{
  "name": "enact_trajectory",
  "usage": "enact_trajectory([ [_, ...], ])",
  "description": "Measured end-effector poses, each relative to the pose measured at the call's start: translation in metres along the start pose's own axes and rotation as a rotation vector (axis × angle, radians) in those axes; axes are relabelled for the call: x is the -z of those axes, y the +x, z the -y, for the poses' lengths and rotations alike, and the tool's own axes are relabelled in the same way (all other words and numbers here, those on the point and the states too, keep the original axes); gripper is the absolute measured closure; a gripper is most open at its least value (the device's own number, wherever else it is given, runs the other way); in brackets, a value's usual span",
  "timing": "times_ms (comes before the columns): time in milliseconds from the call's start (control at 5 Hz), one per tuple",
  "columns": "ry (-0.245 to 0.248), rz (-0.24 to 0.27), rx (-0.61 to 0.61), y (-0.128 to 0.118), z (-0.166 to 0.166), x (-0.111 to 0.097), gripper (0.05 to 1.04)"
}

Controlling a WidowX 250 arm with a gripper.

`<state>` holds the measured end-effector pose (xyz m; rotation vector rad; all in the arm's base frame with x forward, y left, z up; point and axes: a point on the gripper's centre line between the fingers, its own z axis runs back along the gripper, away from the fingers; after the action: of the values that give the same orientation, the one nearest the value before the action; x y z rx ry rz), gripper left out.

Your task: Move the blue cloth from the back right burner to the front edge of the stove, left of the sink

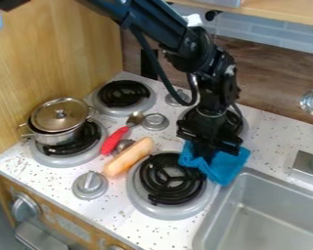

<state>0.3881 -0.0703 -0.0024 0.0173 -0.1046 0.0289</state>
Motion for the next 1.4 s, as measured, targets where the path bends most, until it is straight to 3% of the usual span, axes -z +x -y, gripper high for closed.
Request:
enact_trajectory([
  [400, 0.000, -0.015, 0.056, -0.032, 0.004, -0.006, 1.001],
  [800, 0.001, -0.066, 0.076, -0.076, -0.007, -0.010, 1.001],
  [1400, 0.014, -0.119, 0.017, -0.115, -0.036, -0.015, 1.001],
])
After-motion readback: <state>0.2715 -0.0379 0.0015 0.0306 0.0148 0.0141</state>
